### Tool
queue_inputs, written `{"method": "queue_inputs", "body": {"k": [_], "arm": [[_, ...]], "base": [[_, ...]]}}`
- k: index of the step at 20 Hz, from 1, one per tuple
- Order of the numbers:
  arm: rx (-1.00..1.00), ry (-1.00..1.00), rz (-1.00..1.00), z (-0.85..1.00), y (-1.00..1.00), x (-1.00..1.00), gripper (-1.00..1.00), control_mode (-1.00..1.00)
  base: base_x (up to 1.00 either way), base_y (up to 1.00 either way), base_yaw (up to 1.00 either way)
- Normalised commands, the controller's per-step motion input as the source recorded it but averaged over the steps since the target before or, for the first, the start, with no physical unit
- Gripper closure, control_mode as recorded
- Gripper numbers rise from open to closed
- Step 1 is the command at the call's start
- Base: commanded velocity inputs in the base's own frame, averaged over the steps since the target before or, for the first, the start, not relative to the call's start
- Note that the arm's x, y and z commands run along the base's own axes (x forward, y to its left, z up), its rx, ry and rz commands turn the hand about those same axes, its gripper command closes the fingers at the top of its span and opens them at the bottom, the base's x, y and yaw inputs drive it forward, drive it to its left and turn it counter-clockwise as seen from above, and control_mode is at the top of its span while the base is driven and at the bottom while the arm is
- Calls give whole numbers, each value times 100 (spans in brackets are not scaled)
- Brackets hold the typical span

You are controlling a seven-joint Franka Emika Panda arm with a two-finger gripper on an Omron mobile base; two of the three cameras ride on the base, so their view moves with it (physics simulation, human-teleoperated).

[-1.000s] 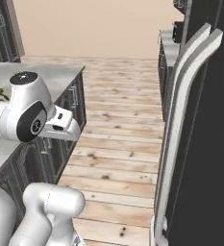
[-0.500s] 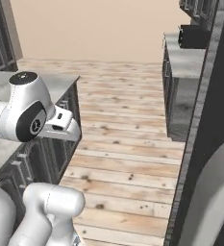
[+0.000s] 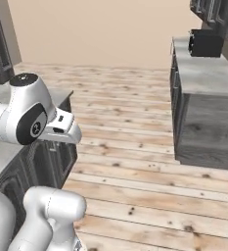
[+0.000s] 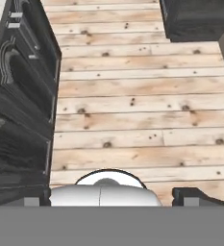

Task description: Navigate to the toaster oven.

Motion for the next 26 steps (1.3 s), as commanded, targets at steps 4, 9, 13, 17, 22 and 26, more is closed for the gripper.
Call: {"method": "queue_inputs", "body": {"k": [4, 9, 13, 17, 22, 26], "arm": [[0, 0, 0, 0, 0, 0, -100, 100], [0, 0, 0, 0, 0, 0, -100, 100], [0, 0, 0, 0, 0, 0, -100, 100], [0, 0, 0, 0, 0, 0, -100, 100], [0, 0, 0, 0, 0, 0, -100, 100], [0, 0, 0, 0, 0, 0, -100, 100]], "base": [[100, -10, 8], [100, -7, 6], [100, -10, 6], [100, -11, 4], [100, -15, 6], [100, -14, 6]]}}
